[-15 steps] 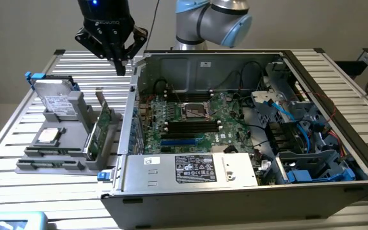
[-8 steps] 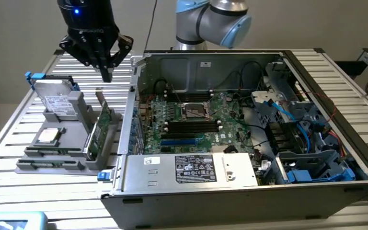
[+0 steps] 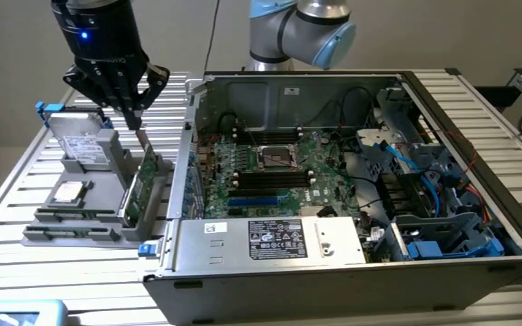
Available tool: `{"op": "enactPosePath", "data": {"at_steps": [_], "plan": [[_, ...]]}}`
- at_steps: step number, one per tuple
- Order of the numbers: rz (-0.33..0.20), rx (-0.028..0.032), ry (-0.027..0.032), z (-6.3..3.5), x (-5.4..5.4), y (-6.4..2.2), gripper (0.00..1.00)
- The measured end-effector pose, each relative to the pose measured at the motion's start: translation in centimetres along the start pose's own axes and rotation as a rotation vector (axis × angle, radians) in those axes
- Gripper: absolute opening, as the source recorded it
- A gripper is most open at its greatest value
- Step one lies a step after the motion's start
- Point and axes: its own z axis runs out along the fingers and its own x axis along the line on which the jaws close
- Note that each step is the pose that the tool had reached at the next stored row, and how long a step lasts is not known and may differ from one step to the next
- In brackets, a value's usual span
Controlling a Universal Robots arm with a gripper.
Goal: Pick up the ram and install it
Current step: 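Reach for the ram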
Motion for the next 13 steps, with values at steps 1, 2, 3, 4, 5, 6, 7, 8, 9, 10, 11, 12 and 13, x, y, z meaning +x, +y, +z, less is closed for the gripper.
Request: {"op": "enactPosePath", "data": {"at_steps": [1,2,3,4,5,6,7,8,9,10,11,12,13], "plan": [[0.0,0.0008,0.0001,0.05,0.2,-0.14,0.11],[0.0,0.0028,0.0,0.09,0.3,-0.25,0.11],[0.0,0.0071,-0.0001,0.11,0.5,-0.34,0.11],[0.0,0.013,-0.0006,0.12,0.6,-0.41,0.11],[0.0,0.0203,-0.0012,0.12,0.8,-0.49,0.11],[0.0,0.0278,-0.0017,0.12,1.0,-0.55,0.11],[0.001,0.035,-0.0023,0.13,1.2,-0.63,0.11],[0.001,0.0421,-0.0027,0.14,1.4,-0.7,0.11],[0.001,0.0467,-0.0031,0.15,1.6,-0.77,0.11],[0.001,0.0499,-0.0033,0.17,1.8,-0.85,0.11],[0.001,0.0511,-0.0034,0.22,2.1,-0.93,0.11],[0.001,0.0517,-0.0034,0.29,2.5,-1.02,0.11],[0.001,0.0521,-0.0035,0.39,2.8,-1.11,0.11]]}}
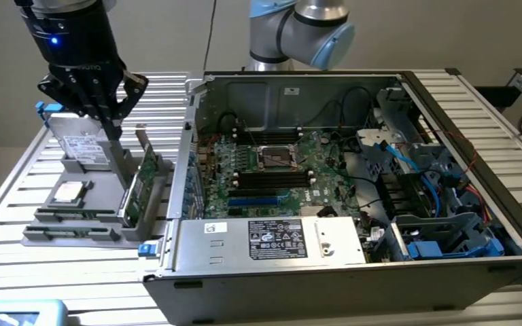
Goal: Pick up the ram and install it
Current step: 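Reach for the ram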
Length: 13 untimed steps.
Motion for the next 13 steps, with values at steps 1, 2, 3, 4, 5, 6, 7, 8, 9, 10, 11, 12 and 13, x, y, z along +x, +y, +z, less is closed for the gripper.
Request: {"op": "enactPosePath", "data": {"at_steps": [1,2,3,4,5,6,7,8,9,10,11,12,13], "plan": [[0.0,0.0003,0.0,0.1,0.3,-0.09,0.11],[0.0,0.0004,0.0,0.2,0.7,-0.18,0.11],[0.0,0.0004,0.0,0.33,0.9,-0.3,0.11],[0.0,0.0005,0.0004,0.47,1.1,-0.46,0.11],[0.0,0.0006,0.0011,0.62,1.3,-0.64,0.11],[0.0,0.0006,0.0018,0.79,1.5,-0.8,0.11],[0.0,0.0008,0.0029,0.94,1.6,-0.95,0.11],[0.0,0.0008,0.0039,1.09,1.8,-1.09,0.11],[0.0,0.001,0.0047,1.21,2.1,-1.2,0.11],[0.0,0.0013,0.0053,1.33,2.4,-1.3,0.11],[0.0,0.0013,0.0055,1.41,2.7,-1.4,0.11],[0.0,0.0014,0.0056,1.47,3.0,-1.51,0.11],[0.0,0.0015,0.0064,1.5,3.3,-1.63,0.11]]}}
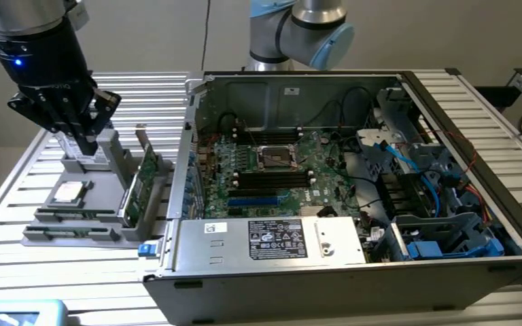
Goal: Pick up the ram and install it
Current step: 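Reach for the ram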
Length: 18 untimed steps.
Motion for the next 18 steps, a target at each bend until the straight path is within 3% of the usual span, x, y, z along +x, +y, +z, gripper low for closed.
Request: {"op": "enactPosePath", "data": {"at_steps": [6,11,18], "plan": [[0.0,0.0006,0.0053,0.13,1.9,-0.55,0.11],[0.0,0.0005,0.0068,0.3,3.0,-1.21,0.11],[0.0,0.0007,0.0076,0.44,5.7,-1.44,0.11]]}}
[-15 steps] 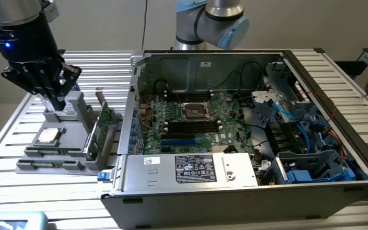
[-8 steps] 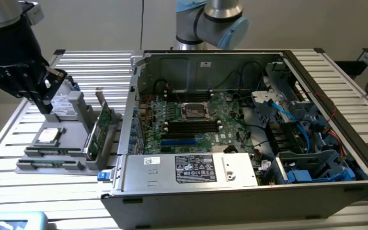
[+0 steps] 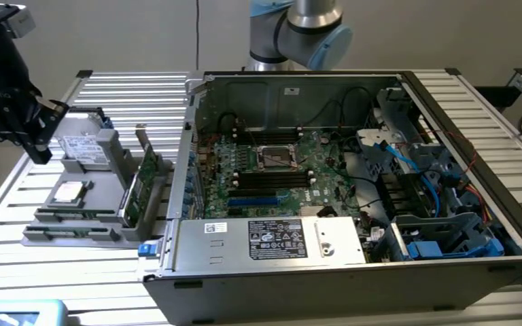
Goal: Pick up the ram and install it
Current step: 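Reach for the ram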
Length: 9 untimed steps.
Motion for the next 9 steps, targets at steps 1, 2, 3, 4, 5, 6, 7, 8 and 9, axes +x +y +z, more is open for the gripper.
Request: {"op": "enactPosePath", "data": {"at_steps": [1,2,3,4,5,6,7,8,9], "plan": [[0.0,-0.0001,0.0,0.02,0.33,-0.03,0.11],[0.0,0.0,0.0,0.04,0.64,-0.05,0.11],[0.0,0.0,0.0,0.06,0.95,-0.07,0.11],[0.0,-0.0001,-0.0001,0.08,1.19,-0.09,0.11],[0.0,0.0,-0.0001,0.1,1.28,-0.09,0.11],[0.0,0.0,0.0,0.09,1.28,-0.1,0.11],[0.0,0.0,0.0,0.09,1.29,-0.1,0.11],[0.0,-0.0001,0.0,0.09,1.28,-0.09,0.11],[0.0,0.0,0.0,0.09,1.29,-0.09,0.11]]}}
